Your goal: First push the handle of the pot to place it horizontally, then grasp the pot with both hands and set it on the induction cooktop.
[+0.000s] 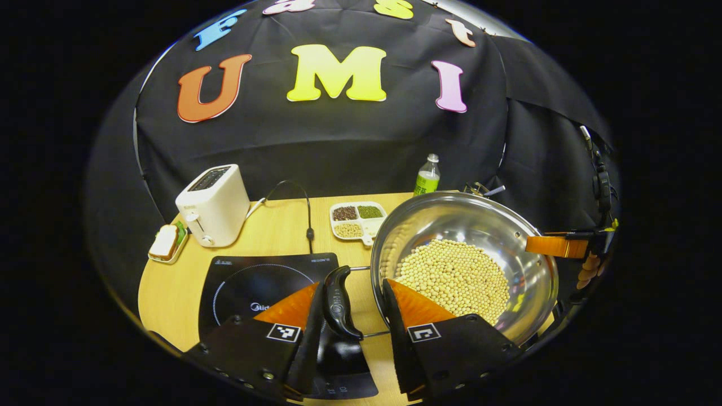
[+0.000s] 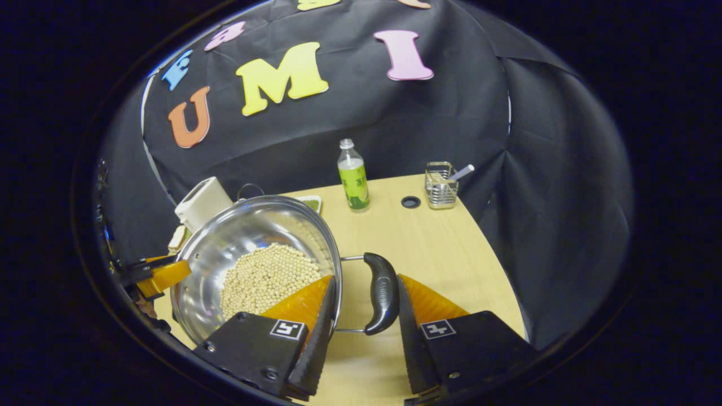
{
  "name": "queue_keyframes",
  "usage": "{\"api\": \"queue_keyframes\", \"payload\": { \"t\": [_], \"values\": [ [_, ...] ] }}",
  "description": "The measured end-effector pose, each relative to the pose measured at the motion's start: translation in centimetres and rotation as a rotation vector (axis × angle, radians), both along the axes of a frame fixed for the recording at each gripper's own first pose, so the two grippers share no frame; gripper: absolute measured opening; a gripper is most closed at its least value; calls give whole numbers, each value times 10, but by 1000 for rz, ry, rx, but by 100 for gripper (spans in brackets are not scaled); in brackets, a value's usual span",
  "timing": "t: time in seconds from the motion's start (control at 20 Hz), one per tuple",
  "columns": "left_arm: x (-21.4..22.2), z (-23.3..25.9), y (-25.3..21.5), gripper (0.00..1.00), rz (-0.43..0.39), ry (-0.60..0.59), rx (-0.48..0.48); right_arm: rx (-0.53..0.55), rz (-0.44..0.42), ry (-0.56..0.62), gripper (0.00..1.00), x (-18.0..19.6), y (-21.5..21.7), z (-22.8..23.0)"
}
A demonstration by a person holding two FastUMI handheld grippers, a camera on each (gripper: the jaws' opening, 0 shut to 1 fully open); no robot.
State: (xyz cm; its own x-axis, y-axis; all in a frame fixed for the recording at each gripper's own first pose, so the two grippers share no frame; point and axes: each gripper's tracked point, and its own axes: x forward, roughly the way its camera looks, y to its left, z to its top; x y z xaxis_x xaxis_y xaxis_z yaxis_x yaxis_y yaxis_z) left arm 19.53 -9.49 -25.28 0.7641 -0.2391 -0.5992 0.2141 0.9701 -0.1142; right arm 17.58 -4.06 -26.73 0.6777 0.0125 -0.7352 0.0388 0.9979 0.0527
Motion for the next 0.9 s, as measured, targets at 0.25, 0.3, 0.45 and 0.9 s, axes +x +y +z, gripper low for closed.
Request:
{"api": "queue_keyframes", "payload": {
  "t": [0.25, 0.3, 0.45, 0.9],
  "values": [
    [8, 38, 49, 54, 49, -56, 19, 48, 40, -3, 61, 13, 50, 21],
    [7, 42, 59, 54, 60, -60, 21, 55, 50, -2, 61, 15, 60, 25],
    [5, 54, 86, 54, 89, -71, 21, 55, 79, -10, 61, 22, 88, 34],
    [6, 66, 160, 54, 182, -68, 6, 43, 145, -8, 60, 44, 172, 41]
  ]
}}
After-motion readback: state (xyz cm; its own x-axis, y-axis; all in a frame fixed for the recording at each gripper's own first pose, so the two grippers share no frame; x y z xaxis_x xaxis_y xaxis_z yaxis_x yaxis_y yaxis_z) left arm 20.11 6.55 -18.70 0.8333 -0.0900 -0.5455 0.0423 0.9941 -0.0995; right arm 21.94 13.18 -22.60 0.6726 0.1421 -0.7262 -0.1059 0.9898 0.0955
